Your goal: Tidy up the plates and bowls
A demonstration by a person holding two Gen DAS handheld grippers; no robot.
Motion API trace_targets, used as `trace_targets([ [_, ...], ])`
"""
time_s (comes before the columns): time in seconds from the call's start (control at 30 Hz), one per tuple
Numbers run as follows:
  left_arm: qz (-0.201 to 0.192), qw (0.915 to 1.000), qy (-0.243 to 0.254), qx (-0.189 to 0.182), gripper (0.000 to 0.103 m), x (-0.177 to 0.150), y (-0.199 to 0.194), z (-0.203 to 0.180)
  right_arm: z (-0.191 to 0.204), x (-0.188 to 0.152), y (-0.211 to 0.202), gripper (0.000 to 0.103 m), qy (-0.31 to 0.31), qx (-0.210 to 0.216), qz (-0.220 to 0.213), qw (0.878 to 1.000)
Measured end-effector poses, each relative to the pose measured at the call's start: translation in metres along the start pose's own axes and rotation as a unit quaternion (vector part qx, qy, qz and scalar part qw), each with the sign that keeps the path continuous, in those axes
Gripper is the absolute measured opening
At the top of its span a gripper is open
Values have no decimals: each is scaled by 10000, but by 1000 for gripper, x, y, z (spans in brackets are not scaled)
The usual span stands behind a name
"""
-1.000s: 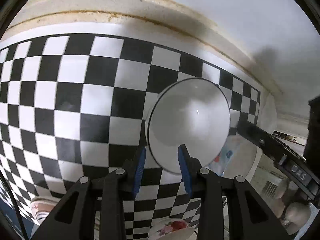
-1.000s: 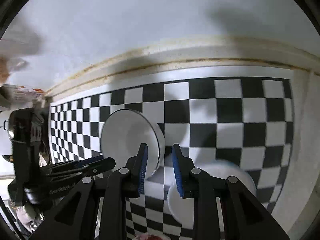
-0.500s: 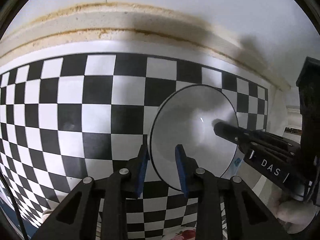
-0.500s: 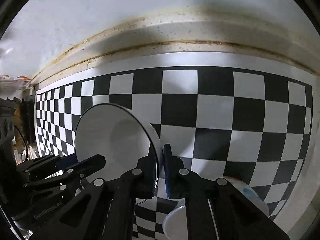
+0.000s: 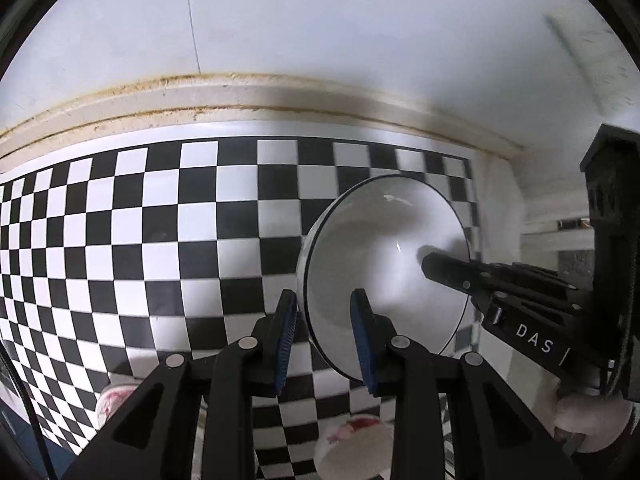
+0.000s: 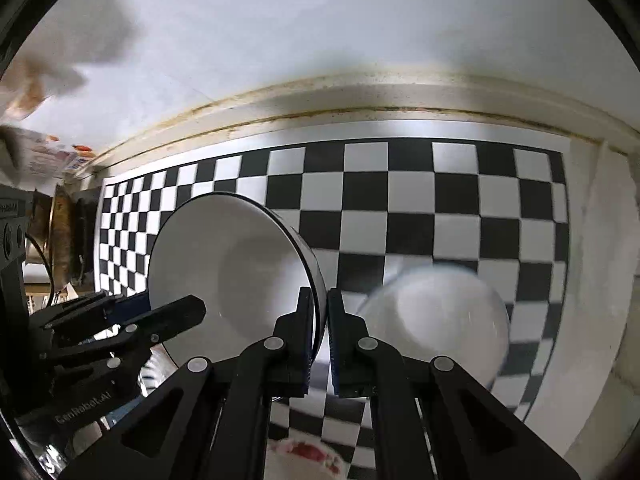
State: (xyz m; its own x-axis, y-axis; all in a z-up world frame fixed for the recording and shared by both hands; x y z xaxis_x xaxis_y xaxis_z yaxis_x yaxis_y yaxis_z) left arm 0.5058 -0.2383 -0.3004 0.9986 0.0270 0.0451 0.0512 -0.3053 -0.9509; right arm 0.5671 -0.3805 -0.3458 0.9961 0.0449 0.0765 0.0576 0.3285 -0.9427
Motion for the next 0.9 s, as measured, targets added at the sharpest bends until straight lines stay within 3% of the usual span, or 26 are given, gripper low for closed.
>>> trace_targets([
  [0.23, -143, 9993, 341, -110, 25, -43, -33, -19, 18, -58, -51, 8, 58, 6, -379, 9993],
  [0.47, -74, 9979, 602, -222, 25, -103, -44, -26, 29, -129, -76, 9, 206, -10, -545, 9983],
  [0.7, 393, 9972, 601, -213, 25, -161, -13, -18, 27, -204, -49, 9, 448, -102, -283, 9985],
  [0.9, 759, 9948, 677, -33, 25, -191, 20, -15, 21, -243, -16, 9, 606, -229, -15, 9979],
])
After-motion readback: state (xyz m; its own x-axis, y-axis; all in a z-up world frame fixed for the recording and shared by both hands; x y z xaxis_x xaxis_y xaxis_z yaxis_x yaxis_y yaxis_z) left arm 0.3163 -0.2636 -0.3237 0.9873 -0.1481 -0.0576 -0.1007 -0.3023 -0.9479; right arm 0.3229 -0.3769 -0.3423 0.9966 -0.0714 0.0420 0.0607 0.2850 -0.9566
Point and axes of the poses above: each gripper's, at about its wrist camera, not at the fingertips, and y roughly the way its jaws point, z to its left, x to its top, the point moved 5 cm from there along y, roughly the way its jaws point, and after that the axes turned 5 degrees about -y, right-handed, at the moved point
